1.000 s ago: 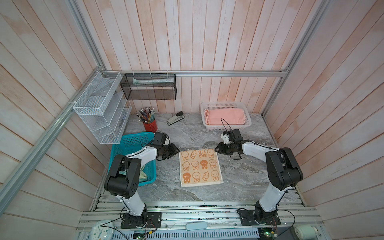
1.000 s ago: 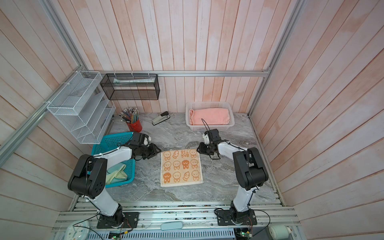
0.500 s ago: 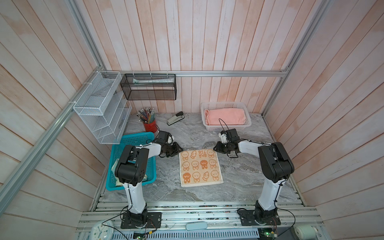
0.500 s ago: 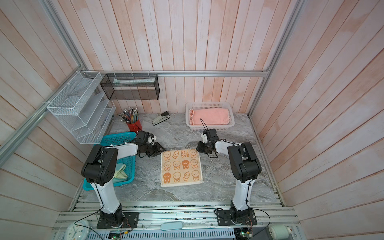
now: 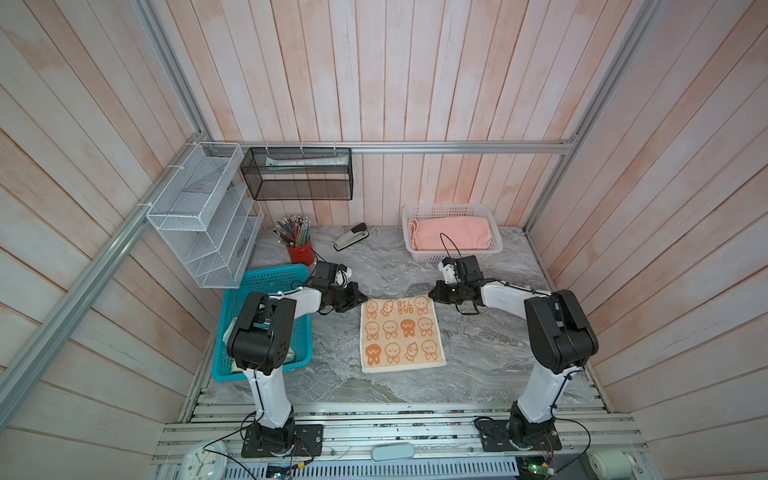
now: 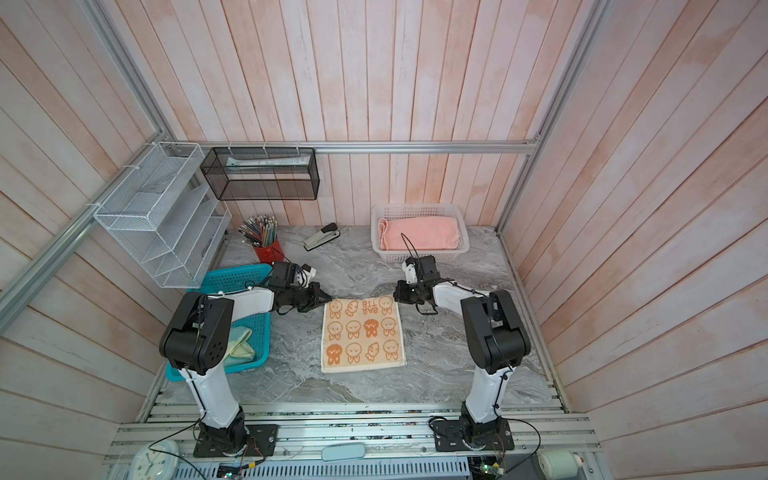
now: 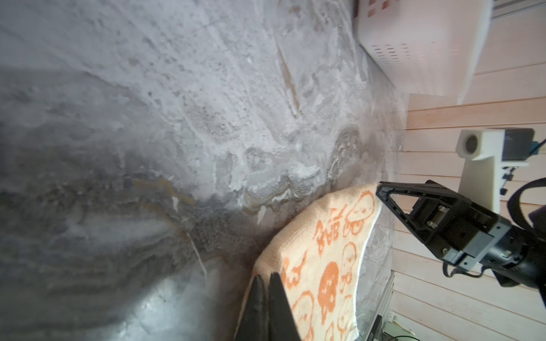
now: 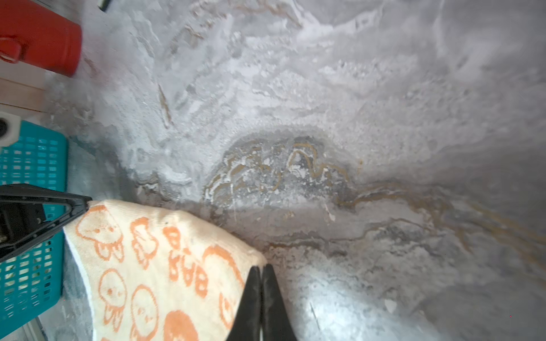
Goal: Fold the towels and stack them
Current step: 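Lift the near edge with both grippers and fold it over toward the far edge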
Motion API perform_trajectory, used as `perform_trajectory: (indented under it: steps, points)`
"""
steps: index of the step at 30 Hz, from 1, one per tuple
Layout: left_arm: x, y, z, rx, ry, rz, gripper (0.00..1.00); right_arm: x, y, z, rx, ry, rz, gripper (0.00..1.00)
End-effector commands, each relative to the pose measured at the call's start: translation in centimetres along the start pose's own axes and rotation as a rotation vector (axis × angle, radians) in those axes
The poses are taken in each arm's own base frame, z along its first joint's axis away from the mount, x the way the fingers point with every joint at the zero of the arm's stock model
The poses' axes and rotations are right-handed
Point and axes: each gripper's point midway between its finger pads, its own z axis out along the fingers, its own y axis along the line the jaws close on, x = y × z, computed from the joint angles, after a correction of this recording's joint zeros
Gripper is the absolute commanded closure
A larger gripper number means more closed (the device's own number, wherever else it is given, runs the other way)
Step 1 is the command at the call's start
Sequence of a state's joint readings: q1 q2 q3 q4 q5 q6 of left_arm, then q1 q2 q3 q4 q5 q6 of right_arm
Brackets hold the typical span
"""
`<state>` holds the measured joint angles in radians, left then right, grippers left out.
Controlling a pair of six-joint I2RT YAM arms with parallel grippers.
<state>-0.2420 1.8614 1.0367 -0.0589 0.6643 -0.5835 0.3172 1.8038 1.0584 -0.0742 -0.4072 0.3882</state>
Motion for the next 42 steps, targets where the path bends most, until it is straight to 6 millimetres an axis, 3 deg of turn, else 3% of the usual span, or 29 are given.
perform_trajectory:
  steps: [1,9,18,26,30,31,32,35,38,42]
  points:
    - [-1.1,-2.9,-2.1,0.061,-0.055,0.091,1.00,-1.1,1.0,-1.8,-0.009,-0.062,-0.036,1.00]
    - [1.1,-4.1,-4.0,0.089,-0.080,0.120,1.00,0.7,1.2,-4.3,-0.005,-0.084,-0.049,1.00]
    - [6.9,-2.0,-3.1,0.079,-0.053,0.114,1.00,6.3,-0.6,-3.9,-0.031,-0.070,0.002,1.00]
    - [9.3,-1.7,-4.0,0.069,-0.046,0.099,1.00,7.3,0.1,-5.3,-0.035,-0.054,-0.008,1.00]
    - [10.4,-1.2,-4.8,0.052,-0.050,0.087,1.00,9.1,0.1,-5.8,-0.031,-0.017,0.005,1.00]
    - [10.7,-1.1,-5.0,0.047,-0.048,0.081,0.96,9.6,0.0,-5.9,-0.030,-0.007,0.015,1.00]
    - [11.1,-0.9,-5.1,0.040,-0.044,0.074,0.85,10.4,-0.1,-6.0,-0.033,0.009,0.024,1.00]
    - [12.5,-0.2,-5.7,0.013,-0.027,0.053,0.68,12.7,-0.1,-6.5,-0.038,0.056,0.058,0.81]
    - [13.2,0.4,-6.7,-0.025,-0.039,0.027,0.65,14.1,-0.1,-7.6,-0.032,0.074,0.084,0.69]
    - [13.6,0.8,-7.5,-0.054,-0.059,-0.042,0.63,14.1,-0.4,-8.9,0.006,0.044,0.107,0.62]
